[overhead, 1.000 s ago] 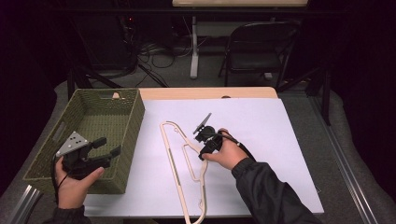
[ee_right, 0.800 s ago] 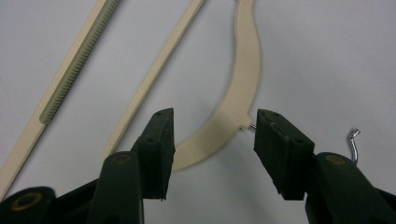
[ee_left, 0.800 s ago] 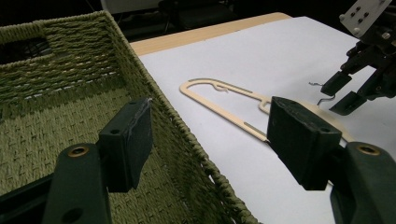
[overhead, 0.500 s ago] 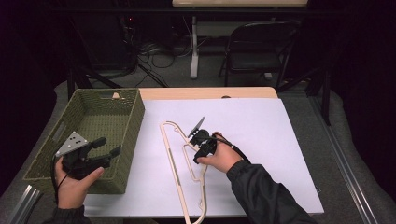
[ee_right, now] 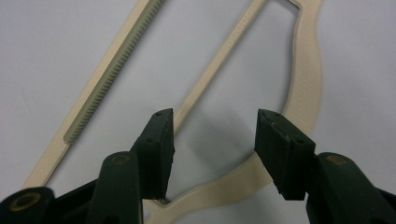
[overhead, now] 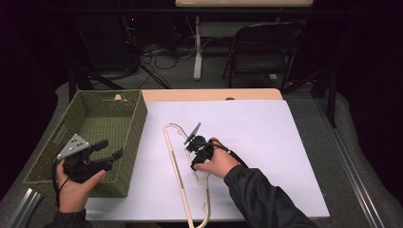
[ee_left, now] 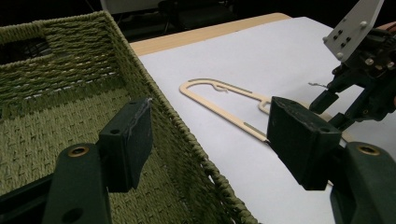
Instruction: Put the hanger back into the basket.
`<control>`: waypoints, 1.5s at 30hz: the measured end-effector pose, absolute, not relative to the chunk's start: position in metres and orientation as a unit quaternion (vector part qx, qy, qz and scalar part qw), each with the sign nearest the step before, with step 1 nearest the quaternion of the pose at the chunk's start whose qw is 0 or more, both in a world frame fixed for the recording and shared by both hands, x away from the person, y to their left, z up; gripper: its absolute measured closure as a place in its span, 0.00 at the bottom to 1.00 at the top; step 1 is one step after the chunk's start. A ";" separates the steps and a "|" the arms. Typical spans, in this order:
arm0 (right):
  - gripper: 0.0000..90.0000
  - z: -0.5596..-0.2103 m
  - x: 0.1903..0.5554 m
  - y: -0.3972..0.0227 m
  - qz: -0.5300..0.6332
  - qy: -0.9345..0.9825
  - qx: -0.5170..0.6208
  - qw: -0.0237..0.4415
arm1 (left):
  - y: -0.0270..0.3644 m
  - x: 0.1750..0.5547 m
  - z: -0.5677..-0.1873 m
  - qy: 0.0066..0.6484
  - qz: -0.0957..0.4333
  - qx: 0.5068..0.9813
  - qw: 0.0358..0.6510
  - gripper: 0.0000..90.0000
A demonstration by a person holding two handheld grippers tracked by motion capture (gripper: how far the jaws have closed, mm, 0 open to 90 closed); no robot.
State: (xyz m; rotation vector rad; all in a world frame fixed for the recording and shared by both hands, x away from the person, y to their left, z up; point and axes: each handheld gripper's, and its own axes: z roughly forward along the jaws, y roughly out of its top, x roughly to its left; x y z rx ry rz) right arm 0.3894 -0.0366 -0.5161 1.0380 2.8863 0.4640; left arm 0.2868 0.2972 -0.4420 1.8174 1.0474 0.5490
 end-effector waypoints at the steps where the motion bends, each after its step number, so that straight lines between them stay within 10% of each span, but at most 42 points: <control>1: 0.53 -0.519 0.389 -0.034 0.151 0.931 0.333 0.015 | 0.297 0.287 -0.442 0.427 0.224 0.741 0.468 0.35; 27: 0.61 -0.530 0.384 -0.021 0.135 0.941 0.311 0.017 | 0.297 0.287 -0.443 0.428 0.226 0.740 0.467 0.35; 45: 0.93 -0.527 0.393 -0.045 0.093 0.939 0.332 -0.003 | 0.297 0.287 -0.442 0.427 0.227 0.740 0.468 0.35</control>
